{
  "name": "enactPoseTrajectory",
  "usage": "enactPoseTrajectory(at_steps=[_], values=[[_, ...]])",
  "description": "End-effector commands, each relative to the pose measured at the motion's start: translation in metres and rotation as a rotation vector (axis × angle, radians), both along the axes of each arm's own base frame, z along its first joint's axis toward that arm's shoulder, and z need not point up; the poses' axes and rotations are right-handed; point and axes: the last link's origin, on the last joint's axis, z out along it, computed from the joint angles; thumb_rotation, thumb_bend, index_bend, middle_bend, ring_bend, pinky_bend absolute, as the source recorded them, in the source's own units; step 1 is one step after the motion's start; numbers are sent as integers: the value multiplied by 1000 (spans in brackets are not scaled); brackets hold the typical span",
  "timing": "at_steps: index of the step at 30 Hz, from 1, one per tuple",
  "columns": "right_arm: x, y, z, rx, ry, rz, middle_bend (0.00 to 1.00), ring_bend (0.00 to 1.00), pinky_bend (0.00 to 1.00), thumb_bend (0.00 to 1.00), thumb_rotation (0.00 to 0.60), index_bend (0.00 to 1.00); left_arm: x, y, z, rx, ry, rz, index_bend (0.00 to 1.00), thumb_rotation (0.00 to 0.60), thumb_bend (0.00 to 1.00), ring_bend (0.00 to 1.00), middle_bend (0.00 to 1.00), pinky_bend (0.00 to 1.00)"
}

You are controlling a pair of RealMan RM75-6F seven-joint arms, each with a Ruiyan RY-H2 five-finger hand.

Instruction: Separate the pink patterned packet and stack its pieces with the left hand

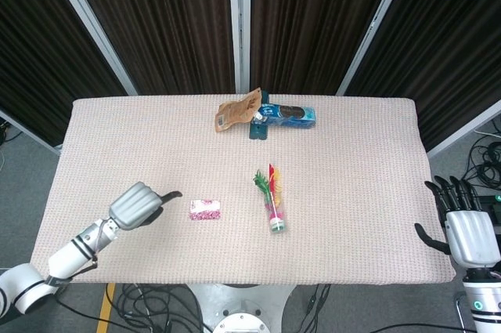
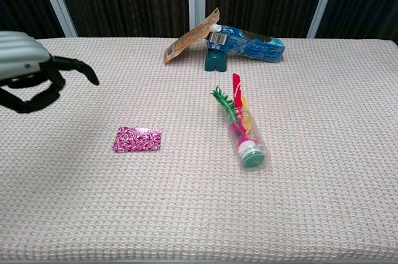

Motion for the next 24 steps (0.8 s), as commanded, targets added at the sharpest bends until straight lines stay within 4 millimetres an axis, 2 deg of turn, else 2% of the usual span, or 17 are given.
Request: enactPoseTrajectory(at_steps=[1,6,10,16,24], values=[[-1,0,0,1,2,-3,91,0,0,199,494,131,10,4,-27,-55,44,-15,256,600,618,876,838,924],[1,0,0,5,3,-4,90,0,0,198,499,131,27,12,-59,-134,91,2,237,600,618,877,838,925],[1,-1,2,5,9,-9,91,0,0,198,505,131,36,16,-75,-159,101,12,234,600,618,878,839,925],[-1,1,2,4,7,-19,91,0,0,198,503,131,44,23,-95,-186,137,33,229,600,617,878,839,924],[-6,1,3,4,3,-34,91,0,0,198,511,132,40,26,-108,-200,205,62,229,600,615,878,840,925]])
